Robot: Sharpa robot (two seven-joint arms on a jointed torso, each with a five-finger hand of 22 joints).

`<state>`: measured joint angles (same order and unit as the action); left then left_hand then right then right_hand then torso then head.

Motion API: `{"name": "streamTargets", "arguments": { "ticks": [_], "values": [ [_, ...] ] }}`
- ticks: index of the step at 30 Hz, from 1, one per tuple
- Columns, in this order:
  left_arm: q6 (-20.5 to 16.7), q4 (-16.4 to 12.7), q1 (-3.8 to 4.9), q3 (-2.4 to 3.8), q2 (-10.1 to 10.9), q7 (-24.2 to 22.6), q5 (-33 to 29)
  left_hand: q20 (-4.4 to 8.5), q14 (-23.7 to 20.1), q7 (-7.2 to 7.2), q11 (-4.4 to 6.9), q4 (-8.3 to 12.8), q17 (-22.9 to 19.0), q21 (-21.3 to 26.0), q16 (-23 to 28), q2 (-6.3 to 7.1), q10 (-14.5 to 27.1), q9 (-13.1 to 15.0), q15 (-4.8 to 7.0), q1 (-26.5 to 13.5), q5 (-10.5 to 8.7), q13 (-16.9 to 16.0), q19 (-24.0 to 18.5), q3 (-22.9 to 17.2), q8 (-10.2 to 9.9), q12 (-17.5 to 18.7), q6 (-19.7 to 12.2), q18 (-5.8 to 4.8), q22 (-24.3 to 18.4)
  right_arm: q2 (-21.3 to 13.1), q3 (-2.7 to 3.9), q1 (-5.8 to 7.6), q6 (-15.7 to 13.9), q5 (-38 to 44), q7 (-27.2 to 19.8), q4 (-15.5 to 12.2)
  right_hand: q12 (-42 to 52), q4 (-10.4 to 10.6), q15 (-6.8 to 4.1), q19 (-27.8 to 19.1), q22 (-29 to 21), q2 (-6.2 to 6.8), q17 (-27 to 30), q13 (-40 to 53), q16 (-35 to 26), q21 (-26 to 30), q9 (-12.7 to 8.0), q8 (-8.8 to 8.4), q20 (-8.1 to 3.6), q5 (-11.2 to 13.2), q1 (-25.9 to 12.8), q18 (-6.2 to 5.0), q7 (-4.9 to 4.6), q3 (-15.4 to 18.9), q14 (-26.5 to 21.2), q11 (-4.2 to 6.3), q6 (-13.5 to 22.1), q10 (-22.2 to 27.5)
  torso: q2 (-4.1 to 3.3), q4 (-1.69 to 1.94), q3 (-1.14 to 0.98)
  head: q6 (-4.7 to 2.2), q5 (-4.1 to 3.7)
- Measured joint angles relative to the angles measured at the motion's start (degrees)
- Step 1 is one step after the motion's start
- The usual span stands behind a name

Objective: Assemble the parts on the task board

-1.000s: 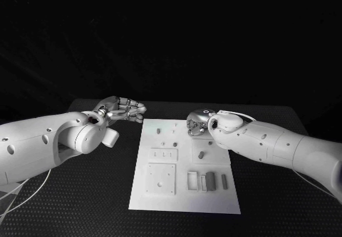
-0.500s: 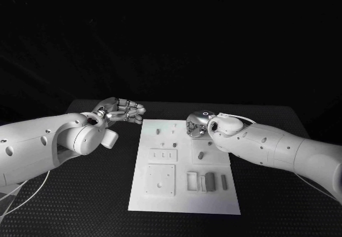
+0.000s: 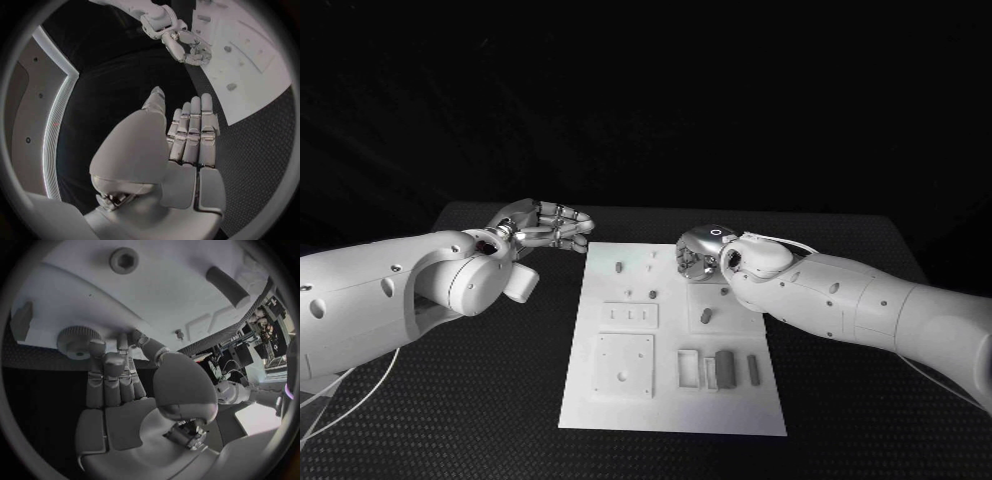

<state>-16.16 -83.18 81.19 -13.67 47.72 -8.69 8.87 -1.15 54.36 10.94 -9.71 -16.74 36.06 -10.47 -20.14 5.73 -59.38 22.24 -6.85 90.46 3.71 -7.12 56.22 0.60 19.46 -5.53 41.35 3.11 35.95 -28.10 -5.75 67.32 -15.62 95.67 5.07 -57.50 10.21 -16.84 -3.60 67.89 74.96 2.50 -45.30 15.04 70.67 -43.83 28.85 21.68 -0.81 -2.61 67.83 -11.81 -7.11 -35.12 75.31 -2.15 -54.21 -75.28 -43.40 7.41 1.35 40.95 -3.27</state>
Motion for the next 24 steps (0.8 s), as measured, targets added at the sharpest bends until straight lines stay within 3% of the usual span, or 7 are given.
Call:
{"name": "streamTargets", "arguments": {
  "ticks": [8,12,24],
  "values": [
    [0.0,-0.03,0.0,0.0,0.09,0.04,0.02,0.0,0.0,0.0,0.0,0.0,-0.01,0.0,0.0,0.0,0.0,0.0,0.0,0.0,0.0,0.01,0.0,0.0,0.0,0.0,0.0,-0.04,0.0,-0.23,-0.07,-0.44,-1.96,0.14,0.4,-1.45,0.06,0.0,-0.02,-0.01,0.0,-0.38,0.0,-0.18,0.0,0.0,-0.07,-0.17,0.02,0.0,0.53,0.0,-0.01,0.0,-0.01,0.05,0.01,-0.04,-0.04,0.03,0.04,-0.27,0.05],
    [0.02,-0.14,0.01,0.0,0.12,0.04,0.03,0.0,0.0,0.0,0.0,0.0,0.03,0.0,0.0,0.01,0.0,0.0,0.0,-0.01,-0.21,0.01,0.0,0.0,0.0,0.0,0.0,-0.06,0.0,0.19,0.48,-0.69,-2.86,0.23,0.77,-1.77,0.39,-0.09,-0.63,0.21,0.0,-0.25,0.0,0.36,0.23,-0.35,-0.08,-0.16,-0.2,0.0,0.65,-0.06,0.62,-0.07,-0.25,0.61,-0.63,-1.43,-0.06,0.05,0.07,-0.44,0.08],
    [0.03,-0.26,0.03,0.0,0.05,0.05,0.07,0.0,0.0,0.0,0.0,0.0,0.07,0.0,0.0,0.23,0.0,0.01,0.0,-0.24,-0.21,0.0,0.0,0.0,0.0,0.0,0.0,-0.14,0.0,2.91,1.29,-0.46,-4.81,0.93,1.75,-0.94,0.39,-0.06,-1.0,0.22,0.0,0.25,0.11,0.76,0.23,-0.34,-0.07,-0.1,-0.2,0.0,0.36,-0.22,0.83,-0.41,-0.62,0.62,-0.83,-1.44,-0.16,0.09,0.09,-0.92,0.15]
  ]
}}
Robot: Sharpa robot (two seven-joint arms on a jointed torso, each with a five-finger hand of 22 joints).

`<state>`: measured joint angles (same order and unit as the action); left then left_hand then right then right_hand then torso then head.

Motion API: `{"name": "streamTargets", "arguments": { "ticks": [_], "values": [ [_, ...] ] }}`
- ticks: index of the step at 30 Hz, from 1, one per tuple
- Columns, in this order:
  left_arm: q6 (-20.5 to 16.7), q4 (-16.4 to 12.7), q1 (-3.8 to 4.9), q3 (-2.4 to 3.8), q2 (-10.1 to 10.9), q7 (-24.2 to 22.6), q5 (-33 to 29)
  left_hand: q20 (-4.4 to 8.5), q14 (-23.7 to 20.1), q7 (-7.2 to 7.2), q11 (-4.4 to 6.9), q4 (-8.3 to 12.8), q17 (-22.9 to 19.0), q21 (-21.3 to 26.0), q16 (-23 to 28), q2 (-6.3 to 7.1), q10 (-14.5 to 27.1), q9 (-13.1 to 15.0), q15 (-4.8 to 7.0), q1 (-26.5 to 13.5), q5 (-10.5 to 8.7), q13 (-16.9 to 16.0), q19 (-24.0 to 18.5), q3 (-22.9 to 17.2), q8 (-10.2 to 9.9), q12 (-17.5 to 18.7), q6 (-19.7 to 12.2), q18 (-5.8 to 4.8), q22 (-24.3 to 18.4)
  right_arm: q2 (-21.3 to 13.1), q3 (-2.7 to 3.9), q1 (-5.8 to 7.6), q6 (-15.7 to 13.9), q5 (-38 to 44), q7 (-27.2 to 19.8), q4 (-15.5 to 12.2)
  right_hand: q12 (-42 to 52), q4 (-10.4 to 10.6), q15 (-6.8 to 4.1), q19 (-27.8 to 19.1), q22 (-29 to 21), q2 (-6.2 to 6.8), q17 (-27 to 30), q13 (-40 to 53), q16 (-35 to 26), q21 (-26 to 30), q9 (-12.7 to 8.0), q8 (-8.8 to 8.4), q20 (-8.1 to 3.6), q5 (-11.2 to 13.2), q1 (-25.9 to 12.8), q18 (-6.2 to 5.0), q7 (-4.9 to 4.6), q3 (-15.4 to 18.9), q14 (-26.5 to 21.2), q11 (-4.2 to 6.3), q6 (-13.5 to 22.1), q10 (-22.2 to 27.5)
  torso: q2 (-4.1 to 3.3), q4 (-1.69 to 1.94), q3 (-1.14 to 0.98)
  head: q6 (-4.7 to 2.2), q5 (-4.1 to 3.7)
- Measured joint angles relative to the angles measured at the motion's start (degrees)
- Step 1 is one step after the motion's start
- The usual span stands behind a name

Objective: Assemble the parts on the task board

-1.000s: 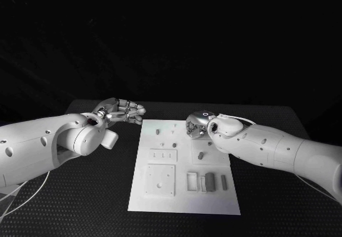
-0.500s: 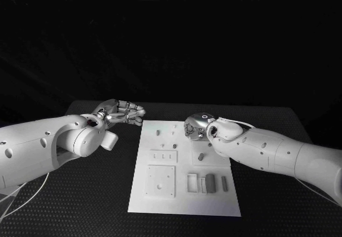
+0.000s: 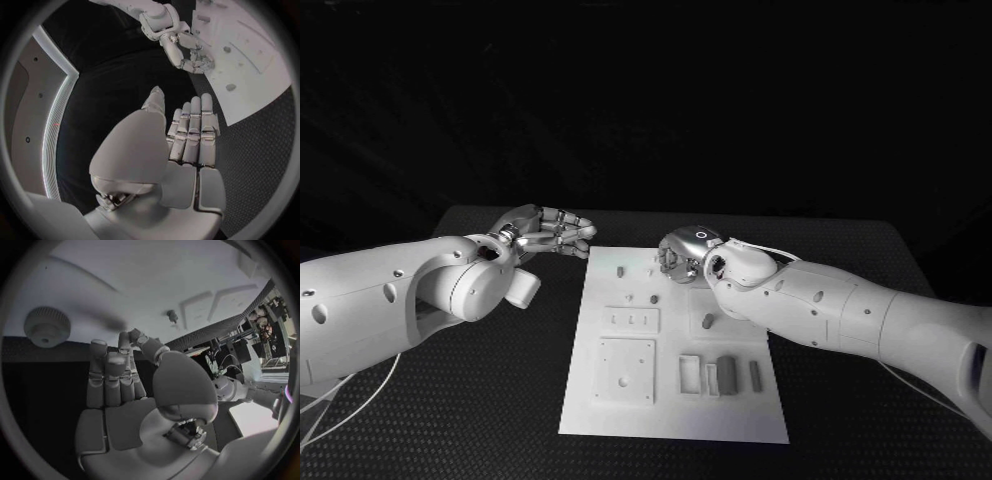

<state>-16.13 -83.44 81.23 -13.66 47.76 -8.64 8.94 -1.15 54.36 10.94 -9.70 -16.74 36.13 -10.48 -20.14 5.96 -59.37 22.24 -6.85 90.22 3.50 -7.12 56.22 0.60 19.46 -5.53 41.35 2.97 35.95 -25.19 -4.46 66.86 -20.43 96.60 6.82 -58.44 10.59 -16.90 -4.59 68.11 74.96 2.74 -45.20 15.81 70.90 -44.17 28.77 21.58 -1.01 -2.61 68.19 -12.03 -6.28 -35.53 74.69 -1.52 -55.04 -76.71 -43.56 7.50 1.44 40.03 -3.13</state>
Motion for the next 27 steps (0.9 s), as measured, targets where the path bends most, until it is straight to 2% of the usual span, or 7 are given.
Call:
{"name": "streamTargets", "arguments": {
  "ticks": [12,18,27],
  "values": [
    [0.01,-0.08,0.04,0.0,-0.1,0.01,0.05,0.0,0.0,0.0,0.0,0.16,0.06,0.0,0.0,0.0,0.0,0.0,0.0,0.0,0.0,-0.04,0.0,0.16,0.0,0.0,0.0,-0.1,0.0,1.22,0.77,0.14,-2.59,1.82,1.49,0.72,0.0,0.01,0.01,0.01,0.0,0.0,0.0,0.33,0.21,-0.21,0.0,0.04,-0.01,0.01,0.0,-0.07,0.0,-0.33,0.0,0.0,0.0,0.02,-0.04,0.03,0.0,-0.37,0.12],
    [0.02,-0.17,0.28,-0.02,-0.08,0.03,0.12,0.0,0.0,0.2,0.0,0.16,0.11,0.0,0.22,0.0,0.0,-0.05,0.0,0.0,0.0,-0.09,0.0,0.16,0.0,0.0,0.21,0.42,-0.01,1.82,0.94,0.21,-3.48,2.47,1.98,1.62,0.0,0.01,0.01,0.21,0.0,0.01,0.05,0.46,0.43,-0.21,0.0,0.07,-0.19,0.01,-0.01,-0.08,0.1,-0.33,0.01,0.0,-0.1,0.02,-0.08,-0.03,-0.01,-0.59,0.18],
    [0.02,-0.32,0.58,-0.01,-0.35,0.03,0.22,0.0,0.0,0.2,0.0,0.16,0.1,0.0,0.22,0.0,0.0,-0.05,0.0,0.0,0.0,-0.08,0.0,0.16,-0.21,0.0,0.21,0.42,-0.01,3.74,0.95,0.25,-3.88,2.87,2.19,3.36,0.0,0.16,0.02,0.29,0.0,0.24,0.05,0.56,0.44,-0.51,0.0,0.11,-0.11,0.18,-0.24,-0.08,0.12,-0.47,0.02,0.0,-0.12,0.02,-0.14,-0.03,0.0,-0.75,0.07]
  ]
}}
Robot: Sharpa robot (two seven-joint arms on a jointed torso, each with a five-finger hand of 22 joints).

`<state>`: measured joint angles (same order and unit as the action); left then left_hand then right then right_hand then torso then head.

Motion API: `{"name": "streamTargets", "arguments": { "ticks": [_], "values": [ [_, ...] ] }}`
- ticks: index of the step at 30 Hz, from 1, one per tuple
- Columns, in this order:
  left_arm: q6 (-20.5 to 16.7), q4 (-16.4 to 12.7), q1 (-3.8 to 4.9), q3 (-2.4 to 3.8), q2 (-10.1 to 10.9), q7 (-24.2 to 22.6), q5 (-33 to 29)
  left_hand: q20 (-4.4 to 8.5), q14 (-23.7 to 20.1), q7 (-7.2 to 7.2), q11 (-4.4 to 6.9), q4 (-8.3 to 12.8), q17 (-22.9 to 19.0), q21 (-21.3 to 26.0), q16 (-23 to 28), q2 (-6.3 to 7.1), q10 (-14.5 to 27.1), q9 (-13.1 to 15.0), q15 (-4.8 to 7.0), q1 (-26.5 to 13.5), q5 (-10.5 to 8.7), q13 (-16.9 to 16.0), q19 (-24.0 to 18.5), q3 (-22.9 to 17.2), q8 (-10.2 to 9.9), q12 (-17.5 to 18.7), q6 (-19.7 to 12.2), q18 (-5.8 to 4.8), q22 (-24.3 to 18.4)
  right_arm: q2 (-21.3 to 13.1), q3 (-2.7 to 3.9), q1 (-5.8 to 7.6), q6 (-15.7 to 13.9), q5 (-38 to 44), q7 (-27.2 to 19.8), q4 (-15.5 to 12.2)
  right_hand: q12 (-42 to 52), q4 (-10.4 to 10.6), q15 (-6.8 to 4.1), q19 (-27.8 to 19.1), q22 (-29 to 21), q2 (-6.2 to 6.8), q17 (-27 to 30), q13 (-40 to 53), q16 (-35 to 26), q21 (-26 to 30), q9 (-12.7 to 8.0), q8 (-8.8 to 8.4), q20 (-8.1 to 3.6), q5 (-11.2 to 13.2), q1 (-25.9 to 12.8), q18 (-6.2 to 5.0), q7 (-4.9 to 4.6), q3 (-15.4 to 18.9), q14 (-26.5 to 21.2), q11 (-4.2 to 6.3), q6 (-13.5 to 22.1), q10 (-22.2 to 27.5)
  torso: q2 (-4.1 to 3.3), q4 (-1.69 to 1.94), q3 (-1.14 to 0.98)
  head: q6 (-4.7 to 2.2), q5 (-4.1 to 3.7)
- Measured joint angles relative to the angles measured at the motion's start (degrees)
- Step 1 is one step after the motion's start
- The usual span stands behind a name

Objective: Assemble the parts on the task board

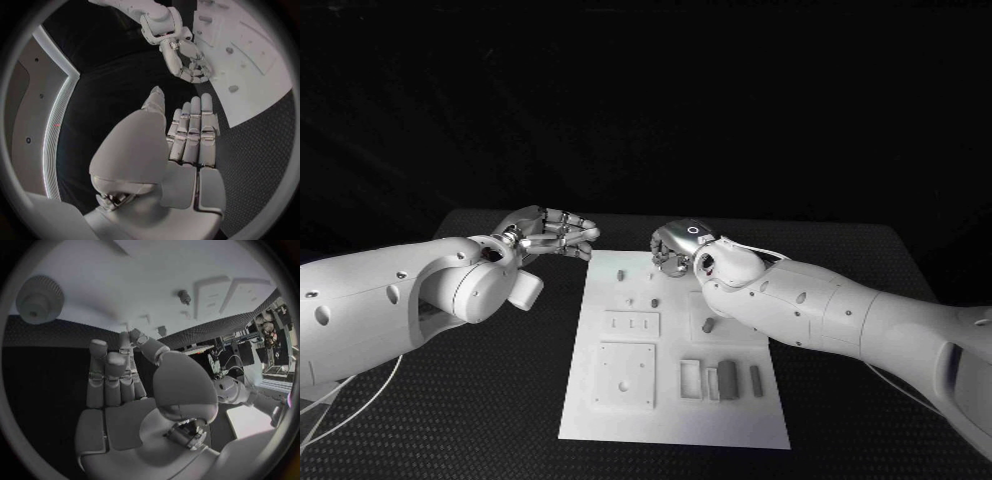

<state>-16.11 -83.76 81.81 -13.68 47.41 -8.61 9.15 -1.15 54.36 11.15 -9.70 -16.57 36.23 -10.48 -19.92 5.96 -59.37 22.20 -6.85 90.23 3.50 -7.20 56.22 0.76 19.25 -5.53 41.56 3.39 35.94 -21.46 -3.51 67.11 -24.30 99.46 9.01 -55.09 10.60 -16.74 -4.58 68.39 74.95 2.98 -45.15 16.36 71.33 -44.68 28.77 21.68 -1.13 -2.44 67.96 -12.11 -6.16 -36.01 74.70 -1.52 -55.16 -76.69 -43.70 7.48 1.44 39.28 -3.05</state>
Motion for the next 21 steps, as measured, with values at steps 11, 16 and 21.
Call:
{"name": "streamTargets", "arguments": {
  "ticks": [11,16,21],
  "values": [
    [0.01,-0.33,0.56,0.0,-0.02,0.03,0.12,0.0,0.0,0.0,0.0,0.0,0.06,0.0,0.0,0.0,0.0,0.0,0.0,0.0,0.0,-0.04,0.0,0.0,0.0,0.22,0.0,-0.05,0.0,1.2,-0.01,-0.02,0.02,0.15,0.15,1.52,0.0,-0.15,0.09,0.0,0.0,0.23,0.0,0.08,0.0,0.0,0.0,0.16,0.01,0.01,-0.23,-0.09,0.15,-0.15,0.09,0.21,-0.15,-0.2,-0.11,0.1,0.01,0.07,-0.24],
    [0.01,-0.4,0.75,0.01,-0.02,0.03,0.16,0.0,0.0,0.0,0.0,0.0,0.08,0.22,0.0,0.0,0.0,0.01,0.0,0.0,0.0,-0.04,0.0,0.0,0.0,0.22,0.0,-0.28,0.0,1.25,-0.01,-0.02,0.07,0.19,0.25,1.59,0.0,-0.16,-0.12,-0.01,0.0,0.37,0.0,0.14,0.0,0.0,0.0,0.35,0.02,0.01,-0.37,-0.26,0.15,-0.15,-0.12,0.21,-0.15,-0.2,-0.19,0.18,0.08,0.12,-0.21],
    [-0.01,-0.45,0.8,0.01,-0.01,0.03,0.19,0.0,0.0,0.0,0.0,0.0,0.12,0.22,0.0,0.0,0.0,-0.05,0.0,0.0,0.0,-0.03,0.0,0.0,0.0,0.22,0.0,-0.31,0.06,1.4,-0.01,-0.02,0.16,0.21,0.45,1.99,0.0,-0.16,-0.12,-0.01,0.0,0.37,0.05,0.14,0.0,0.0,0.0,0.35,0.02,0.01,-0.37,-0.31,0.15,-0.14,-0.12,0.21,-0.15,-0.2,-0.22,0.14,0.08,0.16,-0.19]
  ]
}}
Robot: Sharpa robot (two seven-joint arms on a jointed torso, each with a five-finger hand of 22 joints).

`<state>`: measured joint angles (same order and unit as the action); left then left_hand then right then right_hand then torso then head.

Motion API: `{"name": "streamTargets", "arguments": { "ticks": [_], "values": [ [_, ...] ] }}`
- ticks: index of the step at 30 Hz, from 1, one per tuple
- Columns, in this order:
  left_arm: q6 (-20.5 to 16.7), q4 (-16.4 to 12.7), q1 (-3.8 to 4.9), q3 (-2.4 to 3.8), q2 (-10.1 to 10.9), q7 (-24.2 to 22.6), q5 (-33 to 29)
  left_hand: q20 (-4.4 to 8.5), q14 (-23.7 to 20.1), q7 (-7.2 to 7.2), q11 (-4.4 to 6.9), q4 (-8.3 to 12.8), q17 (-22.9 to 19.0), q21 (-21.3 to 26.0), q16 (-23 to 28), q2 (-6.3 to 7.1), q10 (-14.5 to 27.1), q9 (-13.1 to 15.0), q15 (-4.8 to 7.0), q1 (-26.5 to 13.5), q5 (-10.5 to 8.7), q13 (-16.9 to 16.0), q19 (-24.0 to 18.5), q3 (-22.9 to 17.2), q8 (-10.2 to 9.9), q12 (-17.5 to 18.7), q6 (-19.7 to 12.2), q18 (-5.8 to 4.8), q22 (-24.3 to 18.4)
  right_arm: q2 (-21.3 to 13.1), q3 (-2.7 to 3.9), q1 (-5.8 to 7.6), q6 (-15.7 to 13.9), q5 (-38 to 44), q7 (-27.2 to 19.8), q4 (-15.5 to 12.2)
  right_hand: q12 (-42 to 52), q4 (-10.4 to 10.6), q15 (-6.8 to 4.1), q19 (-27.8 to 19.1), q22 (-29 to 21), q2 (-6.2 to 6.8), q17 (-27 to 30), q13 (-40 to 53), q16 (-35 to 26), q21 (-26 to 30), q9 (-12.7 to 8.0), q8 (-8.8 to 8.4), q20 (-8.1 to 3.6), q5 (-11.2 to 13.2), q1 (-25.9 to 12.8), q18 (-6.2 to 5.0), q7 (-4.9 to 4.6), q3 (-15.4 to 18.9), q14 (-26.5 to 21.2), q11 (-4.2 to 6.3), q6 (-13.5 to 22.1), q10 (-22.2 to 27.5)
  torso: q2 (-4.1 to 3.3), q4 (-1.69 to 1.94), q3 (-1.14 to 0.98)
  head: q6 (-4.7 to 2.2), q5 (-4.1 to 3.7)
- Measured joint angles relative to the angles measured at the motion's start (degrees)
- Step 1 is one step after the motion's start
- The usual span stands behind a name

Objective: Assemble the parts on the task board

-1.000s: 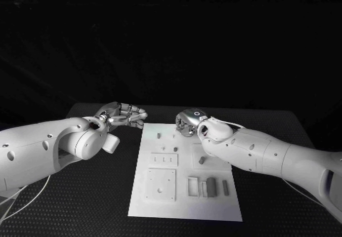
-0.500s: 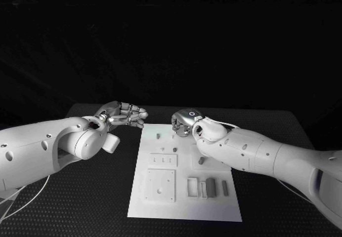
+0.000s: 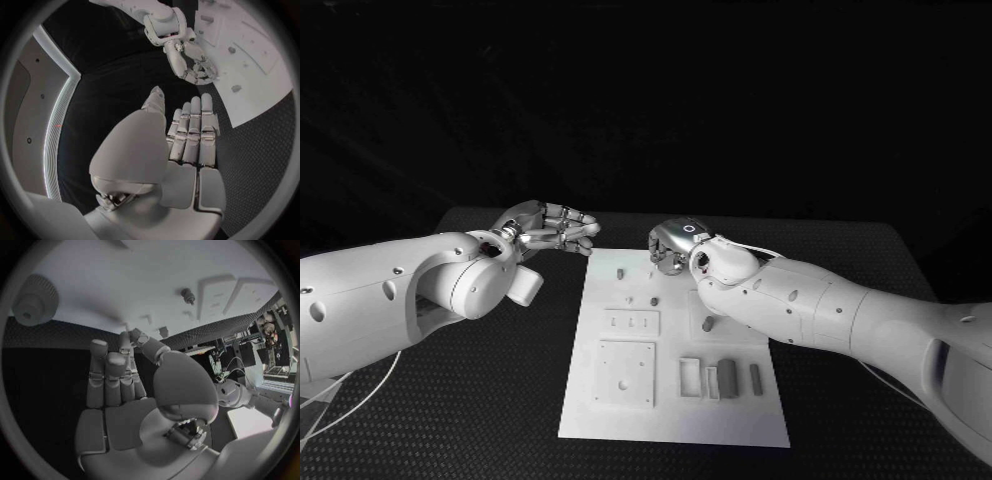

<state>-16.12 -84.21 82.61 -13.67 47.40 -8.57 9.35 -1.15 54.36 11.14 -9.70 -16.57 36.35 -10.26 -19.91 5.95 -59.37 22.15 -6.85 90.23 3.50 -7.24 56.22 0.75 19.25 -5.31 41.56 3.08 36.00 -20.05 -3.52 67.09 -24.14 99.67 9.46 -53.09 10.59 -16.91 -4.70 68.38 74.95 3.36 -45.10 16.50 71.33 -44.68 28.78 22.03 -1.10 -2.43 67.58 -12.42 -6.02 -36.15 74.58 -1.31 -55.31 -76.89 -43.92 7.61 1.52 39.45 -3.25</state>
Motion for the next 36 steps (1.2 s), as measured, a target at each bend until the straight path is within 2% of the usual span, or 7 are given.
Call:
{"name": "streamTargets", "arguments": {
  "ticks": [8,25,31,36],
  "values": [
    [0.0,-0.15,0.06,-0.01,-0.01,0.0,0.03,0.0,0.0,0.0,0.0,0.0,0.05,0.0,0.0,0.0,0.0,0.0,0.0,0.0,0.0,-0.05,0.0,0.0,0.0,0.0,0.0,-0.03,0.0,0.35,0.0,0.0,0.25,0.0,0.17,0.6,0.0,0.0,0.0,-0.01,0.0,0.0,0.0,0.06,0.0,0.0,0.0,0.0,0.01,0.01,0.0,-0.02,0.0,0.0,0.0,0.0,0.0,0.0,0.0,-0.05,-0.02,-0.12,0.05],
    [-0.05,-0.19,0.36,-0.01,0.22,0.01,0.07,0.0,0.0,0.0,0.0,0.01,0.15,0.0,0.21,0.0,0.0,-0.04,0.0,0.0,0.0,-0.09,0.0,-0.01,0.0,0.0,0.0,-0.16,-0.01,1.24,0.0,0.1,0.98,-0.08,0.05,2.0,0.0,0.16,0.03,-0.01,0.0,0.16,0.06,0.26,0.0,0.0,0.03,-0.05,0.02,-0.23,-0.16,-0.03,-0.07,-0.15,0.02,0.0,0.07,0.01,-0.06,0.0,0.07,-0.24,-0.2],
    [-0.07,-0.51,0.53,-0.01,0.68,-0.03,0.08,0.0,0.0,-0.06,0.0,0.01,0.14,0.0,0.22,0.0,0.0,-0.04,0.0,0.0,0.0,-0.09,0.0,-0.01,0.0,0.0,0.06,-0.27,0.0,1.73,-0.32,0.11,0.94,-0.15,0.05,2.56,-0.01,0.16,0.04,-0.02,0.0,0.35,0.05,0.26,0.23,0.0,0.04,-0.06,0.02,-0.23,-0.35,-0.03,-0.08,-0.15,0.03,0.0,0.08,0.01,-0.11,0.04,0.08,-0.18,-0.25],
    [-0.09,-0.8,0.76,-0.02,0.75,-0.06,0.11,0.0,0.0,-0.2,0.0,0.01,0.21,0.0,0.22,0.0,0.0,-0.04,0.0,0.0,0.0,-0.15,0.0,-0.01,0.0,0.0,0.2,0.34,0.04,2.08,-0.67,0.08,0.94,-0.24,0.05,3.23,-0.01,0.16,0.05,-0.02,0.0,0.27,0.12,0.33,0.23,0.0,0.05,-0.38,0.03,-0.23,-0.27,-0.04,-0.1,-0.15,0.05,0.0,0.1,0.02,-0.16,0.14,0.12,-0.02,-0.25]
  ]
}}
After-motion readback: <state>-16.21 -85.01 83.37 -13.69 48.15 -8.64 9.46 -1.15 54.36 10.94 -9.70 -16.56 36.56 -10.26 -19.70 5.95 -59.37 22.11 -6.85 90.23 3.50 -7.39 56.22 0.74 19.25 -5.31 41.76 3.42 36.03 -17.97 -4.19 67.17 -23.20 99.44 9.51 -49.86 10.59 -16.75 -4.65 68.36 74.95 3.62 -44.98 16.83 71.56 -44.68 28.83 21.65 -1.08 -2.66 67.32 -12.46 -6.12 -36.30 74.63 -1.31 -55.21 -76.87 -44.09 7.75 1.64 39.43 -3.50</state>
